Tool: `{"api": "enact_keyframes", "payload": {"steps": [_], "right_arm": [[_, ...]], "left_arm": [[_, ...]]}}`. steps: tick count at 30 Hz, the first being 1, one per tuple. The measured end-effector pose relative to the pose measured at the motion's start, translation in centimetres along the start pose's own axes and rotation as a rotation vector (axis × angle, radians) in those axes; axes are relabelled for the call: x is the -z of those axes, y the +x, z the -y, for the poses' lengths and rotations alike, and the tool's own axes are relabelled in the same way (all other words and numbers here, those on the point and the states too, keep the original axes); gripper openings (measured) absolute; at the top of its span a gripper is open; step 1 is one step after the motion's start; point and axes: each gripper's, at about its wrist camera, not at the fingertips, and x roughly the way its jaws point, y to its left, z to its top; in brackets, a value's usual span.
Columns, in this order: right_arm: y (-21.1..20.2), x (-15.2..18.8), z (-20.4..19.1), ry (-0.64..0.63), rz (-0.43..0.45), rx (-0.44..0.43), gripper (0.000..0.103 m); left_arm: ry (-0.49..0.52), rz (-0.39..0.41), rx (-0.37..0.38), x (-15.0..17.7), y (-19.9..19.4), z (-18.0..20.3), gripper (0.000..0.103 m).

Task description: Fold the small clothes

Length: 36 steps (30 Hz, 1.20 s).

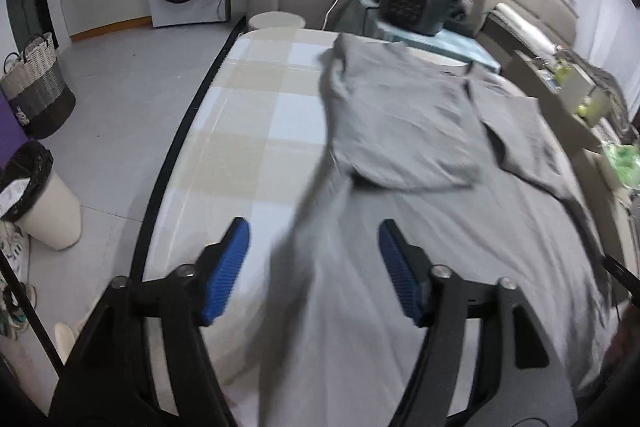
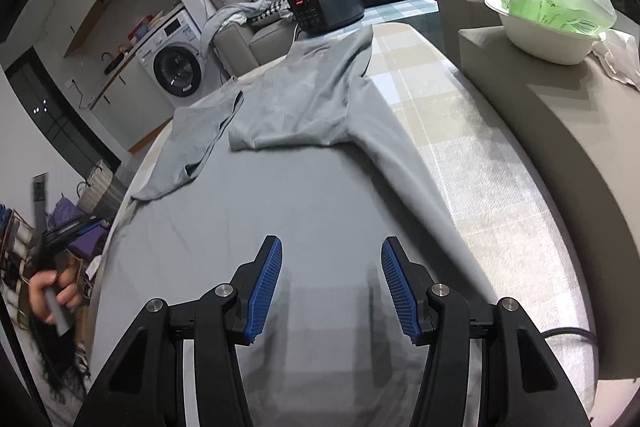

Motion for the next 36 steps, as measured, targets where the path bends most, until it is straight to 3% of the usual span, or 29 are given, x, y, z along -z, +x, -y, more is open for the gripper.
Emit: {"api": "enact_keyframes", "payload": {"steps": [3,8,14,19,26,31,36], "right_arm": [[-0.4,0.5,-0.9,-0.036,0.002,0.001,0.053],[-1.8,1.6,-2.8,-0.101,0.020,0.001,0.064],[-4.3,3.5,-4.7,-0.190,0.054,0.004,0.078],[-6.4,5.5,-5.1,-0.228,0.065,0.004,0.081],[-9.1,9.4,-1.9,-0.212,0.039,0.030,0.082],[-10.6,12.5,1.9,-0.116,0.001,0.039,0.082],[-11.6,13.5,3.9,-0.059,-0.006,0.010,0.082]], "left_arm": [[0.012,0.007,0.036,3.0,-3.3,0.8,0.079],[0.034,0.024,0.049,7.4,-7.6,1.7,0.083],[-0.005,0.017,0.061,11.3,-9.7,1.6,0.086],[-0.006,0.012,0.067,14.1,-11.0,1.6,0.086],[0.000,-0.012,0.018,17.7,-12.6,-1.0,0.086],[-0.039,-0.055,0.012,21.6,-14.2,-4.2,0.086],[-0.139,-0.142,0.074,24.7,-15.0,-6.6,0.085]]}}
